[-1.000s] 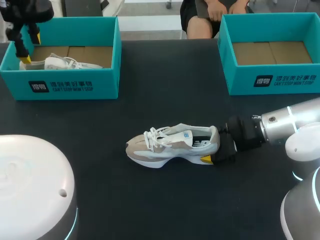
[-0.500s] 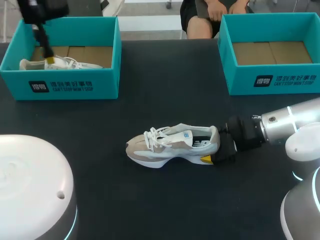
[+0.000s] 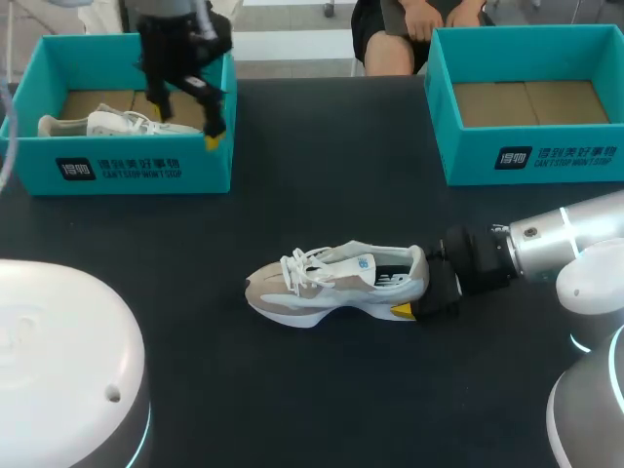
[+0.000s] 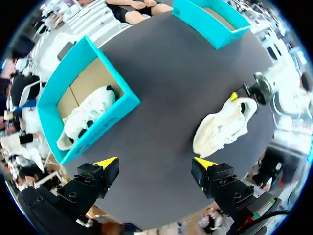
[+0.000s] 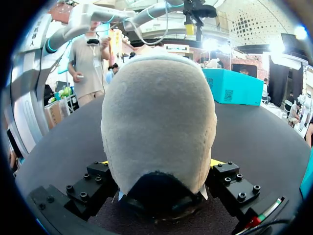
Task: Take the shoe out of the shoebox, open the shoe tongue, remove and reinsert the insole, then place the shoe into the shoebox
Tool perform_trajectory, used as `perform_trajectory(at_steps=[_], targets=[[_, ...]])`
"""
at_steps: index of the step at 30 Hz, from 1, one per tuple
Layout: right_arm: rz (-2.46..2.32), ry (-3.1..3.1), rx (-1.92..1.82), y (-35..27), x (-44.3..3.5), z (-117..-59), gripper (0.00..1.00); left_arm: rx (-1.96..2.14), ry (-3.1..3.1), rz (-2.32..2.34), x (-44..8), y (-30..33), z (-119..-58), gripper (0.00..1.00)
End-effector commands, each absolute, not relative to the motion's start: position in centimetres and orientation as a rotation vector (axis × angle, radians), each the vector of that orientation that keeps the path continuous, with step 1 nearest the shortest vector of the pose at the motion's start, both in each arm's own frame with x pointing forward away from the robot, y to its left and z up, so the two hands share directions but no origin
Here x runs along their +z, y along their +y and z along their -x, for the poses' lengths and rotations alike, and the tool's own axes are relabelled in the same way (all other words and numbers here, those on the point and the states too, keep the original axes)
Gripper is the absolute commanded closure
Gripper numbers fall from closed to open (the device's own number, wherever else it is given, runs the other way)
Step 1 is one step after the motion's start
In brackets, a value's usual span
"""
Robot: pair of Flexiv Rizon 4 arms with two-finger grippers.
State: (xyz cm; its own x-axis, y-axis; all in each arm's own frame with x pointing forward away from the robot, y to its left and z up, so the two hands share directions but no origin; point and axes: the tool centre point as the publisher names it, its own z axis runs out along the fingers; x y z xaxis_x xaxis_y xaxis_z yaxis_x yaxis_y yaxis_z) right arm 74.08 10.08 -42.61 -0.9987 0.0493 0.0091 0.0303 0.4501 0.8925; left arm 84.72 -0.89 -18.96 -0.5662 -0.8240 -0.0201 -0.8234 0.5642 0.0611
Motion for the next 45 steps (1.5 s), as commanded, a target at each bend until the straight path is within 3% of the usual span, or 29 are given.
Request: perform_trajectory(at_steps=[1, 25, 33, 45], targets=[[-0.075, 2.66, 1.63, 10.5, -43.1, -74.3, 1.0, -0.126, -2.6, -1.603, -19.2, -3.2, -84.6, 0.0], [-0.075, 2.66, 1.63, 10.5, -43.1, -74.3, 1.0, -0.126, -2.6, -1.603, -19.2, -3.2, -84.6, 0.0], [-0.075, 2.66, 1.63, 10.5, -43.1, -74.3, 1.0, -0.108, -2.451, -1.966, -20.9, -6.0, -81.9, 0.0], [-0.075, 2.66, 1.63, 10.5, -43.1, -74.3, 1.0, -0.175, -2.361, -2.141, -24.2, -12.0, -76.8, 0.0]])
